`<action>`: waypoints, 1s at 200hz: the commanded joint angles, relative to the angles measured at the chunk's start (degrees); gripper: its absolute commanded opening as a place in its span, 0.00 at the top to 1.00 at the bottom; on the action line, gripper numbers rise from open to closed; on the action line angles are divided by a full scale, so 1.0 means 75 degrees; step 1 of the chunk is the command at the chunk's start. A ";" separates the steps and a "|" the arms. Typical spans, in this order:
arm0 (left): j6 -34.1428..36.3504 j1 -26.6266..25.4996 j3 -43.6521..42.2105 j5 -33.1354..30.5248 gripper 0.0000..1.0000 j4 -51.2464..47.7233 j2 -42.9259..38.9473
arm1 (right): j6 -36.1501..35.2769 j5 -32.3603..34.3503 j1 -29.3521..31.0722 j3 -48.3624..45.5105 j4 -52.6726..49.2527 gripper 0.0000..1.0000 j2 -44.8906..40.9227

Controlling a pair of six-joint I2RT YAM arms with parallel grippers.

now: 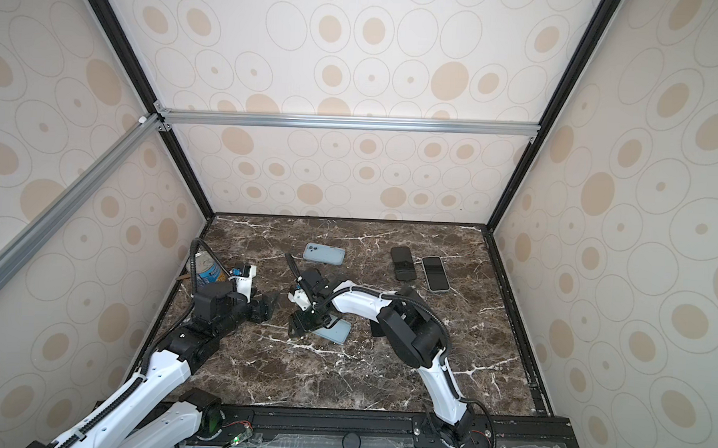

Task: Put the phone into the phone case
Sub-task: 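Move the light-blue case nearer the robot with the right gripper and release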

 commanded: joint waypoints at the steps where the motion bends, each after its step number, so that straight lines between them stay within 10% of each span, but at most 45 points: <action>1: 0.0087 -0.0002 0.0114 -0.0134 0.25 0.0022 -0.0116 | -0.0217 -0.0280 0.0159 -0.0547 -0.0343 0.31 -0.0095; 200: 0.0037 -0.0004 0.0079 -0.0346 0.25 0.0015 -0.0214 | -0.1986 -0.0401 0.0558 -0.1885 -0.1137 0.32 -0.1789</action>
